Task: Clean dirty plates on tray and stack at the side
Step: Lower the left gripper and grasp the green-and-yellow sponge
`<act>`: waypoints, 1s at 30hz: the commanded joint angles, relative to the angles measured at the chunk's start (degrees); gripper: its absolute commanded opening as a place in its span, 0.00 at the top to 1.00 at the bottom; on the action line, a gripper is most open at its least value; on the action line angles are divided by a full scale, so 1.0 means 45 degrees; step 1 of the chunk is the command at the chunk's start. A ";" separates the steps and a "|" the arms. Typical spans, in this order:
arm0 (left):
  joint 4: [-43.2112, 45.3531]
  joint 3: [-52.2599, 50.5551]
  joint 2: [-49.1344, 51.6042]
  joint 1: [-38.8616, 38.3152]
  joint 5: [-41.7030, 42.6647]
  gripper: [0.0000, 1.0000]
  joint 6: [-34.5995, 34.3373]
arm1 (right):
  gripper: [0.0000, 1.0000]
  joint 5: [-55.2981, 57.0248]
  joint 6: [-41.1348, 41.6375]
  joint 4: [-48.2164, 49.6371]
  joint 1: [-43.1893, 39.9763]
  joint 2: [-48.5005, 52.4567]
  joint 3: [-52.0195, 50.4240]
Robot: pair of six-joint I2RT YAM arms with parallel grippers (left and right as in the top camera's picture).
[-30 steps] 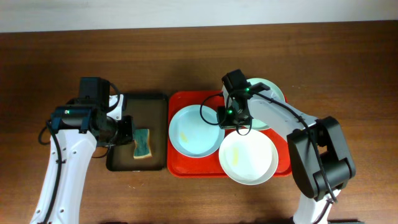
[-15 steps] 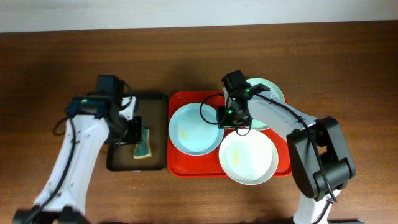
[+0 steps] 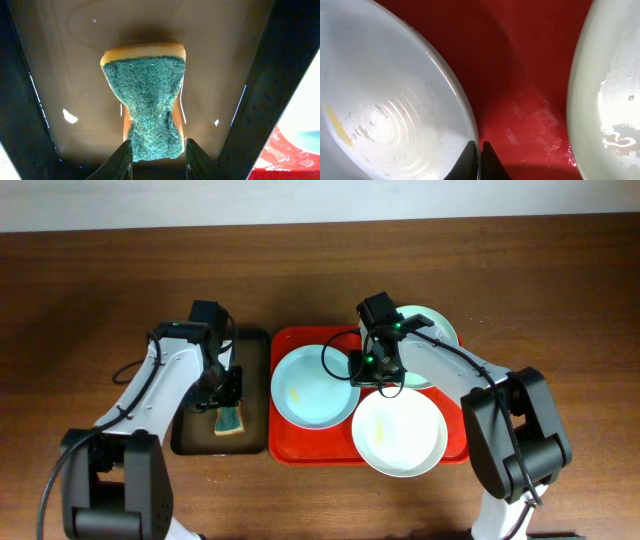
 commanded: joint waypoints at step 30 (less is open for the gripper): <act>0.3657 -0.3084 0.0087 0.0724 0.0389 0.86 -0.0185 | 0.94 0.0019 0.0136 -0.0005 0.0010 0.0185 -0.0092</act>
